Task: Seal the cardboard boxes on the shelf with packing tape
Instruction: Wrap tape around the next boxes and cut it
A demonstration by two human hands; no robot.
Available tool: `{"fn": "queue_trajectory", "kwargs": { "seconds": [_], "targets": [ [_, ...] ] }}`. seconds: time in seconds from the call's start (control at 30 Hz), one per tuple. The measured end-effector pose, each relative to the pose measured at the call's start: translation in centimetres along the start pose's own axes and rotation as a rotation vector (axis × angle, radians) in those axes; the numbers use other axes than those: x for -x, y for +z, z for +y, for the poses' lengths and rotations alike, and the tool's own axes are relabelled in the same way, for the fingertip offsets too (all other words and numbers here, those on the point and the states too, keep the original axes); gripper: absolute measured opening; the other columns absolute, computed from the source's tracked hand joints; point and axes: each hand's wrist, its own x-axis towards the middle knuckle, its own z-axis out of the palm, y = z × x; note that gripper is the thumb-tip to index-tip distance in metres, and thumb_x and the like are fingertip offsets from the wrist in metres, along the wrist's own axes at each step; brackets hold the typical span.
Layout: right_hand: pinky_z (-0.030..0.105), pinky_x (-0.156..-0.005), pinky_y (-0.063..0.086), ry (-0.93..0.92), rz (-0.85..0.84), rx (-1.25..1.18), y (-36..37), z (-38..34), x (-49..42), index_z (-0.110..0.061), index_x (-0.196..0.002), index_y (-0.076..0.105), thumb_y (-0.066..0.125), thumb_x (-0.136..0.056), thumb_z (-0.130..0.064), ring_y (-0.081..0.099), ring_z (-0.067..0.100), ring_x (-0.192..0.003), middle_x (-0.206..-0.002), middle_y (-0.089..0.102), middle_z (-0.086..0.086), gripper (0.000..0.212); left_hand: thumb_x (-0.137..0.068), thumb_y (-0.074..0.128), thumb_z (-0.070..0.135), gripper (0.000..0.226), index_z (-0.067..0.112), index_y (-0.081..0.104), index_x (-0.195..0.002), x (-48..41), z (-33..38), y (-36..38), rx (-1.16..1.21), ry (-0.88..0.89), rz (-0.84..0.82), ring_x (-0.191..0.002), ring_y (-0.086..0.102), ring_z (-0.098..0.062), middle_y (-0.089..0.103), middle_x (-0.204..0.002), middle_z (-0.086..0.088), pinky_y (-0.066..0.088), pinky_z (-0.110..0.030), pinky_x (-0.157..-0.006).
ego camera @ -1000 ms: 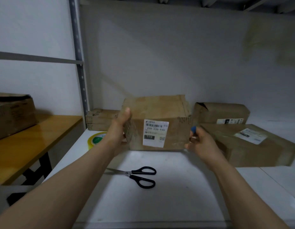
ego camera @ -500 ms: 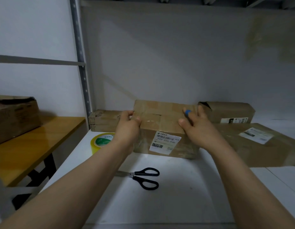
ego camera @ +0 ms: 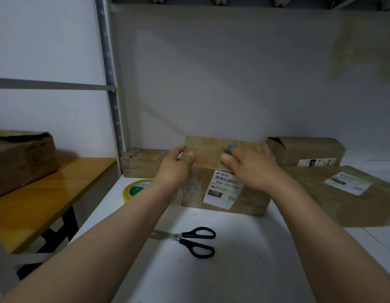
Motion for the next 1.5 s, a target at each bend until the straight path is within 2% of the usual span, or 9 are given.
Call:
{"fn": "queue_trajectory", "kwargs": {
  "seconds": [0.13,0.37,0.5,0.77,0.97,1.07,1.17,1.3,1.5],
  "targets": [
    [0.042,-0.123,0.005,-0.017,-0.127,0.046,0.2,0.0,0.0,-0.032,-0.161,0.018,0.008,-0.105,-0.056,0.003,0.021,-0.156,-0.17,0.003,0.003,0.062,-0.101,0.055,0.032,0.036,0.027,0.052,-0.137,-0.4,0.0,-0.1,-0.113,0.007,-0.02,-0.106,0.065,-0.021,0.062,-0.126,-0.001,0.056,-0.045,-0.092],
    [0.052,-0.123,0.008,0.065,-0.094,0.09,1.0,1.0,-2.0,-0.039,-0.157,0.025,-0.001,-0.091,-0.074,0.019,0.027,-0.153,-0.165,0.026,0.002,0.079,-0.102,0.053,0.043,0.025,0.04,0.049,-0.127,-1.3,0.5,-2.5,-0.109,-0.098,-0.179,-0.1,0.068,-0.021,0.068,-0.115,0.001,0.056,-0.037,-0.087],
    [0.051,-0.11,0.036,0.081,0.0,0.092,0.8,0.6,-2.4,-0.032,-0.137,0.054,0.009,-0.099,-0.07,0.05,0.027,-0.133,-0.142,0.058,0.003,0.07,-0.097,0.048,0.02,0.019,0.008,0.058,-0.107,-2.7,-1.8,-6.4,-0.575,-0.099,-0.005,-0.09,0.062,-0.031,0.065,-0.105,-0.017,0.051,-0.039,-0.081],
    [0.038,-0.073,0.05,0.032,0.269,0.117,0.5,-1.1,-2.9,-0.02,-0.097,0.064,0.023,-0.104,-0.056,0.065,0.03,-0.087,-0.092,0.07,0.006,0.055,-0.095,0.048,0.025,0.024,0.018,0.055,-0.117,-0.8,-3.2,-8.0,-1.375,-0.207,-0.371,-0.125,0.05,-0.032,0.058,-0.12,0.0,0.026,-0.051,-0.117],
    [0.03,-0.05,0.035,-0.096,0.388,-0.036,0.7,-5.2,-0.1,-0.017,-0.07,0.059,0.049,-0.1,-0.044,0.054,0.018,-0.061,-0.062,0.056,-0.003,0.042,-0.083,0.078,0.011,0.04,0.0,0.062,-0.118,-3.7,-0.9,-9.6,-0.514,-0.225,0.021,-0.104,0.066,-0.039,0.066,-0.114,-0.022,0.057,-0.046,-0.085],
    [0.033,-0.069,0.049,-0.14,0.309,-0.229,1.6,-6.6,-0.8,-0.018,-0.088,0.064,0.059,-0.091,-0.055,0.062,0.016,-0.08,-0.082,0.067,-0.004,0.038,-0.08,0.081,0.004,0.038,0.004,0.065,-0.114,-3.1,0.9,-8.9,-0.072,-0.199,0.003,-0.092,0.071,-0.031,0.071,-0.11,-0.017,0.063,-0.041,-0.079],
    [0.042,-0.094,0.054,-0.165,0.043,-0.649,2.6,-7.5,-1.9,-0.024,-0.115,0.066,0.068,-0.061,-0.075,0.067,0.013,-0.106,-0.114,0.071,-0.008,0.074,-0.089,0.067,0.0,0.027,0.0,0.068,-0.116,-0.7,2.2,-6.9,0.188,-0.171,-0.149,-0.086,0.071,-0.023,0.072,-0.109,-0.016,0.061,-0.029,-0.072],
    [0.048,-0.089,0.058,-0.174,-0.016,-0.928,3.6,-6.9,-2.4,-0.021,-0.105,0.064,0.084,-0.067,-0.046,0.072,0.017,-0.094,-0.098,0.075,-0.001,0.049,-0.091,0.063,0.003,0.033,-0.005,0.065,-0.123,1.3,2.9,-5.6,0.31,-0.137,-0.301,-0.111,0.068,-0.034,0.071,-0.118,-0.02,0.058,-0.037,-0.092],
    [0.037,-0.087,0.057,-0.287,-0.171,-1.264,3.4,-4.7,-1.6,-0.009,-0.117,0.06,0.067,-0.091,0.0,0.071,0.019,-0.095,-0.101,0.075,0.004,0.029,-0.098,0.059,0.032,0.019,0.018,0.066,-0.087,1.7,5.8,-6.6,-0.043,-0.062,-0.053,-0.057,0.057,-0.015,0.06,-0.064,-0.002,0.041,-0.02,-0.05]
  ]
}}
